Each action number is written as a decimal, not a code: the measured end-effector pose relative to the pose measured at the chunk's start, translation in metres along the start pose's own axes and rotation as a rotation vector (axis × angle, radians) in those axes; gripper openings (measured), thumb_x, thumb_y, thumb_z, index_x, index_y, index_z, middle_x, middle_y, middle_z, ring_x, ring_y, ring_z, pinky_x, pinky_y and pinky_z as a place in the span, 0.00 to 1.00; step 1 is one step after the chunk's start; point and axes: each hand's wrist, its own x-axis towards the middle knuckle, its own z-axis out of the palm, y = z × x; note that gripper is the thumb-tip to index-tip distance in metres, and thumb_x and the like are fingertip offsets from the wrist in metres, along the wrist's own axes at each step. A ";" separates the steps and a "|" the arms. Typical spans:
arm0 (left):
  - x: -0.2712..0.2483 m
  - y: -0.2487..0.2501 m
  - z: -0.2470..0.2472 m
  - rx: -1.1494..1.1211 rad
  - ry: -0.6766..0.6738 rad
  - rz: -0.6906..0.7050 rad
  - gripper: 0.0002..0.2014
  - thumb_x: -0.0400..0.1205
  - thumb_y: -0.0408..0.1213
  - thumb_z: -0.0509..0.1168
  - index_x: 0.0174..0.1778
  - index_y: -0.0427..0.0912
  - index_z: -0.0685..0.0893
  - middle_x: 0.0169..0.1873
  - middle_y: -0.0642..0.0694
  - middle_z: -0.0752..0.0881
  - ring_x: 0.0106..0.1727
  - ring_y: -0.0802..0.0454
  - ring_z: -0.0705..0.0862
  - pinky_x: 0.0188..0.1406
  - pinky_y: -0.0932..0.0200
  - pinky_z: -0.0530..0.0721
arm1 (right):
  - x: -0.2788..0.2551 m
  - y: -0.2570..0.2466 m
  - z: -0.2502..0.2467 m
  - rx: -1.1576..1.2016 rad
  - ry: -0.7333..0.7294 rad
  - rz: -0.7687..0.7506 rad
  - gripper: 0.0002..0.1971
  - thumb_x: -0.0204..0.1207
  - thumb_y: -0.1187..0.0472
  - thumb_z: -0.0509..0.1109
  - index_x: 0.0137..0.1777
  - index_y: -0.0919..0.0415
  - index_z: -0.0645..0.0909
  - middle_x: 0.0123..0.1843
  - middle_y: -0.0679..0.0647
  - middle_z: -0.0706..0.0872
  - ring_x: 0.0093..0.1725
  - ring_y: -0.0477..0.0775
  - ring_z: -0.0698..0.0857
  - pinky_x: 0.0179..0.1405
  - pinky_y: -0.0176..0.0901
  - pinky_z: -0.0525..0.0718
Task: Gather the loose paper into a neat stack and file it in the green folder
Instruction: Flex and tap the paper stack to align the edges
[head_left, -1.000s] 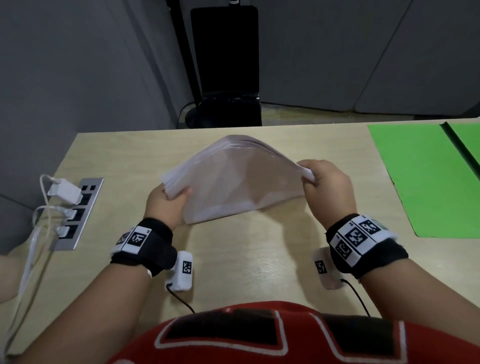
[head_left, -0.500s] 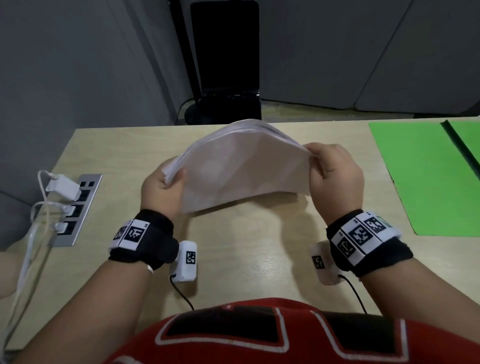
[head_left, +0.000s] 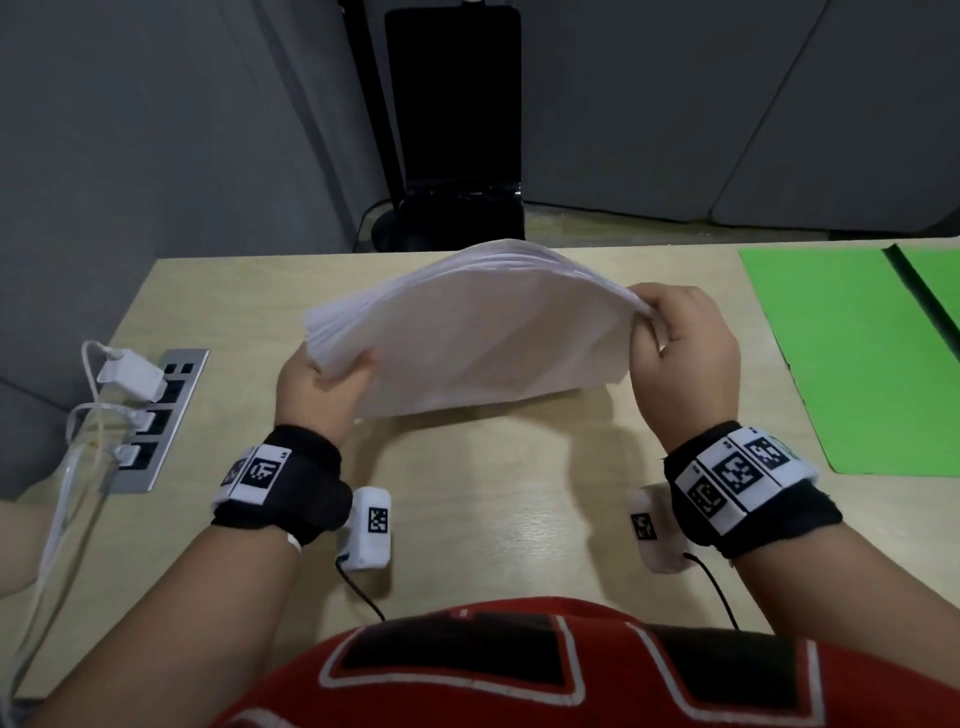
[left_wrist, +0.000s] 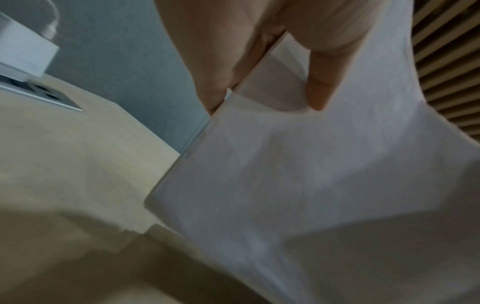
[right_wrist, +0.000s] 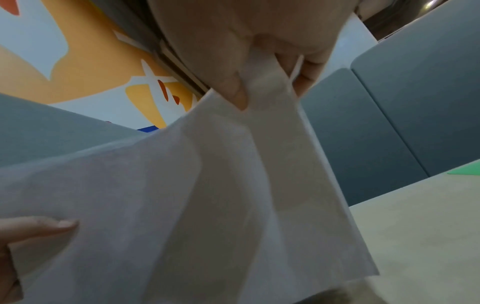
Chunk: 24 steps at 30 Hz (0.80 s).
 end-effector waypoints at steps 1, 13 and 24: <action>0.000 -0.001 -0.001 0.002 0.003 0.000 0.11 0.73 0.33 0.73 0.50 0.47 0.83 0.41 0.54 0.86 0.40 0.69 0.84 0.39 0.73 0.81 | 0.001 0.000 0.000 -0.005 -0.024 0.019 0.15 0.74 0.68 0.65 0.57 0.55 0.84 0.53 0.53 0.86 0.52 0.45 0.79 0.48 0.31 0.69; -0.013 0.056 0.009 0.222 -0.255 0.548 0.08 0.73 0.47 0.67 0.39 0.49 0.89 0.37 0.54 0.89 0.40 0.60 0.84 0.44 0.66 0.80 | -0.006 -0.045 0.000 -0.257 -0.265 -0.256 0.34 0.68 0.58 0.74 0.76 0.50 0.69 0.80 0.52 0.70 0.80 0.54 0.66 0.80 0.71 0.49; 0.004 0.067 0.004 0.463 -0.199 0.347 0.06 0.70 0.41 0.73 0.37 0.50 0.82 0.32 0.55 0.85 0.36 0.57 0.82 0.28 0.69 0.72 | -0.005 -0.053 -0.013 0.368 -0.079 -0.067 0.14 0.80 0.66 0.64 0.55 0.48 0.86 0.40 0.25 0.83 0.43 0.30 0.81 0.41 0.20 0.73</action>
